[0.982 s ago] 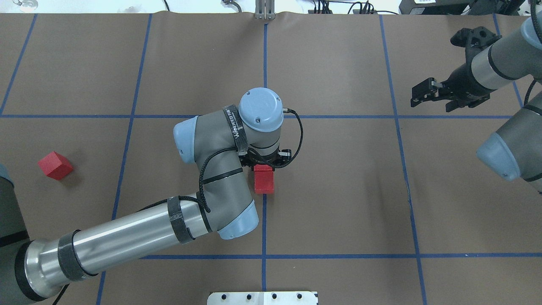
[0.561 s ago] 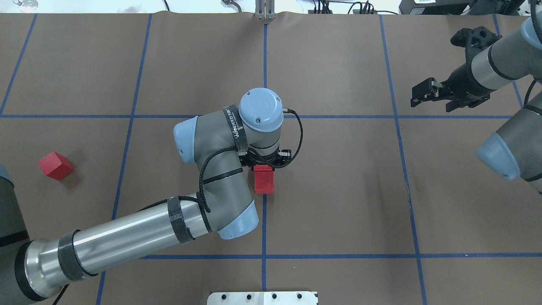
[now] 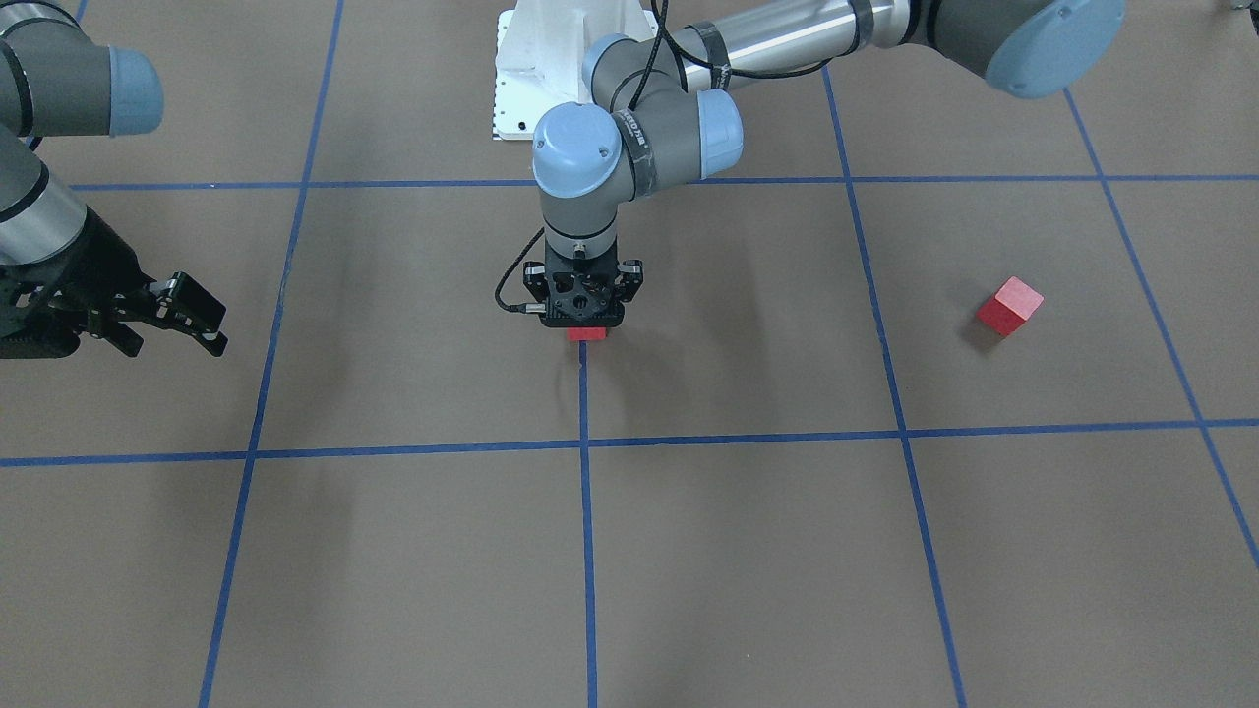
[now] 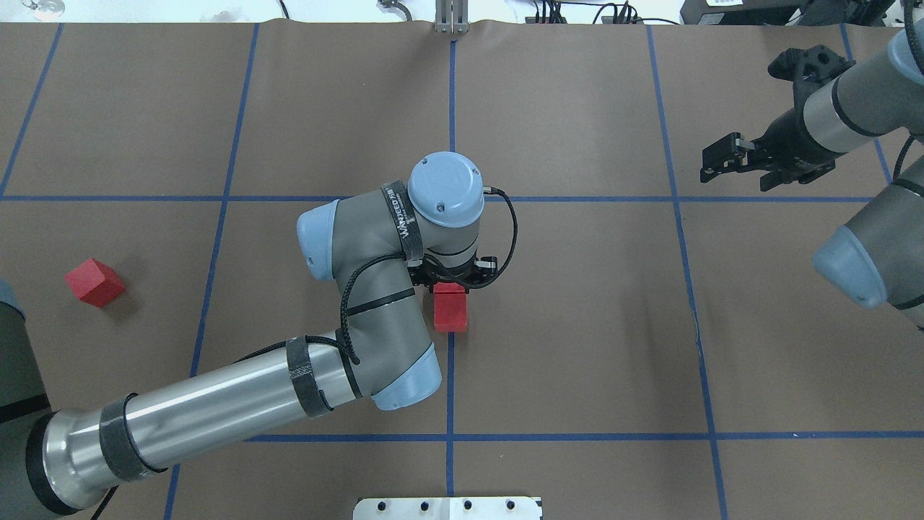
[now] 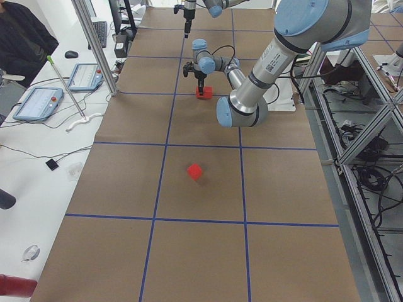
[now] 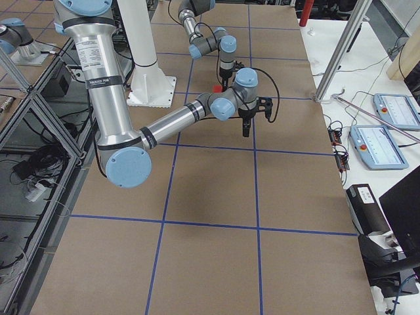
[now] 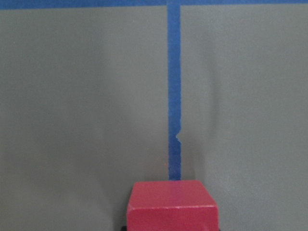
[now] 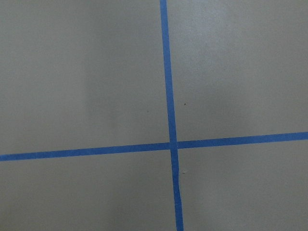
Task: Form red blocks into L shape at center
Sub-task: 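Lower the red cube with the left gripper beside the center cube, farther from the robot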
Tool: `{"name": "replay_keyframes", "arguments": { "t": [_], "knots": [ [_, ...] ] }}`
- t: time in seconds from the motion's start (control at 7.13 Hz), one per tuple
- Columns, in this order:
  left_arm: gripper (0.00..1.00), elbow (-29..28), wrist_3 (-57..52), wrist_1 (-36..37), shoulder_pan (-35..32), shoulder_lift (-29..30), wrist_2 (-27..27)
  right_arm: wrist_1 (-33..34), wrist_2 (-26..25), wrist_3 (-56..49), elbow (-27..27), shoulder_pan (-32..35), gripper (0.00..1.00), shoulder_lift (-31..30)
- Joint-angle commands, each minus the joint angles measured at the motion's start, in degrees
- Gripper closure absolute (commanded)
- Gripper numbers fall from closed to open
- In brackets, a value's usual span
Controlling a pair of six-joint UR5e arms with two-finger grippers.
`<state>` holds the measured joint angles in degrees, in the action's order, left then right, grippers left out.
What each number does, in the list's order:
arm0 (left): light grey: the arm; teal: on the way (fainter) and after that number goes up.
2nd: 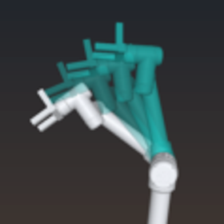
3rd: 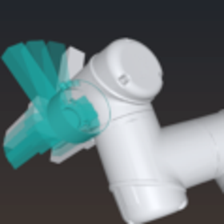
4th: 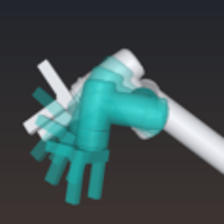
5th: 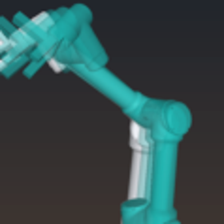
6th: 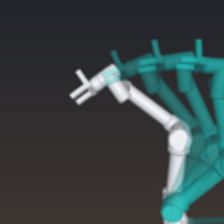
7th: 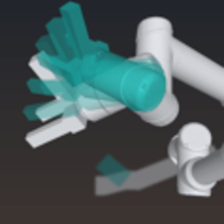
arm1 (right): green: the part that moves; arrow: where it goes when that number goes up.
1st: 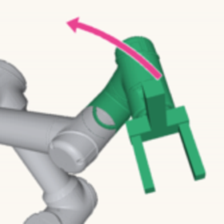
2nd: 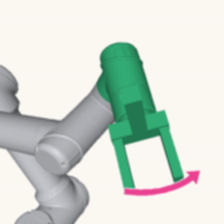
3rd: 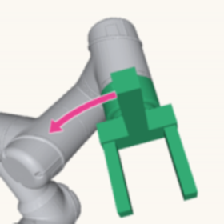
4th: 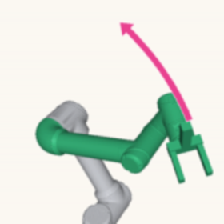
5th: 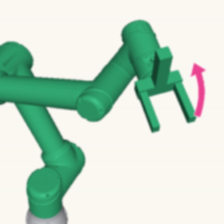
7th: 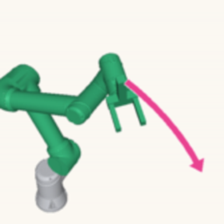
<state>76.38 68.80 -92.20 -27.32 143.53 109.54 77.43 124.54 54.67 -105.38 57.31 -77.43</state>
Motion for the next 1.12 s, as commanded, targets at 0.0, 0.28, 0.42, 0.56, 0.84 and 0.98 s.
{"name": "replay_keyframes", "arguments": {
  "t": [0.0, 0.28, 0.42, 0.56, 0.84, 0.98],
  "knots": [
    [1.00, 0.00, -0.07, 0.00, 0.16, 0.00, -0.03, 0.00, 0.00, 0.00, 0.00, 0.00, 0.00, -0.09],
    [1.00, 0.00, -0.07, 0.00, 0.25, 0.00, -0.03, 0.00, 0.00, 0.00, 0.00, 0.00, 0.00, -0.09],
    [0.96, 0.00, -0.07, 0.00, 0.25, -0.09, -0.03, 0.00, 0.00, 0.00, 0.00, 0.00, 0.00, -0.09],
    [0.50, 0.00, -0.16, 0.00, 0.34, -0.09, -0.12, 0.00, 0.00, 0.00, 0.00, 0.00, 0.00, -0.18],
    [0.01, 0.00, -0.33, 0.00, 0.52, -0.09, -0.21, 0.00, 0.00, 0.00, 0.00, 0.00, 0.00, -0.09],
    [0.01, 0.00, -0.16, 0.00, 0.43, 0.09, -0.21, 0.00, 0.00, 0.00, 0.00, 0.00, 0.00, -0.09]
  ]
}}
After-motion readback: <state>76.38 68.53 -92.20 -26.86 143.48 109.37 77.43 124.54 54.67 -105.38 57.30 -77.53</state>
